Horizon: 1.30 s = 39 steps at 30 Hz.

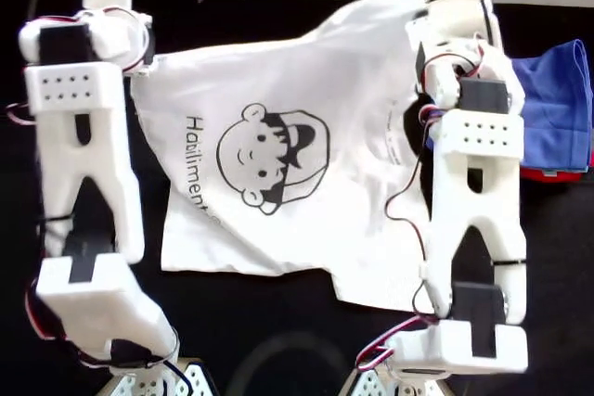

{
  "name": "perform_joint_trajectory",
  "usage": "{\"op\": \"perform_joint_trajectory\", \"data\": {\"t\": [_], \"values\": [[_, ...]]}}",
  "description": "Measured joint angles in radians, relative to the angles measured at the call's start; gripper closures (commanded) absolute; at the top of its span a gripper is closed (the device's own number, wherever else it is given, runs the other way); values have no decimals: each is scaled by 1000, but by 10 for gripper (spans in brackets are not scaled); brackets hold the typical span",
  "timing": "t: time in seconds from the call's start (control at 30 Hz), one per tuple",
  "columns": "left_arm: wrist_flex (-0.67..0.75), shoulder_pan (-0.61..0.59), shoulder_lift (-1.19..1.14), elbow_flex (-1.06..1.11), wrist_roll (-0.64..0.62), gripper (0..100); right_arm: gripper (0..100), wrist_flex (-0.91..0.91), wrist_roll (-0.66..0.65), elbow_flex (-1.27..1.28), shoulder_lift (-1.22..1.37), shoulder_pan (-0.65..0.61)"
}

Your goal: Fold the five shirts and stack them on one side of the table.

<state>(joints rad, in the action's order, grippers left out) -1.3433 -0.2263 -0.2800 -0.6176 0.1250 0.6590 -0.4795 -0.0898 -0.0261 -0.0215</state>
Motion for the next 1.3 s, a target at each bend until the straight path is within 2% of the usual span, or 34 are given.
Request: {"op": "perform_joint_trajectory", "data": {"t": [0.17,0.33,0.5,0.7,0.83,1.1,1.3], "values": [[74,29,-132,0,0,991,993,81,0,0,107,0],[83,55,-209,0,-3,991,993,207,0,0,146,0],[83,54,-213,0,-123,991,993,259,0,-2,147,2],[74,54,-219,5,-147,991,993,267,0,-2,147,2],[37,54,-247,86,-149,991,993,282,0,-2,147,2],[-44,86,-252,267,-180,991,993,453,0,2,144,2],[-66,144,-100,471,-180,991,993,410,0,258,-44,-2]]}}
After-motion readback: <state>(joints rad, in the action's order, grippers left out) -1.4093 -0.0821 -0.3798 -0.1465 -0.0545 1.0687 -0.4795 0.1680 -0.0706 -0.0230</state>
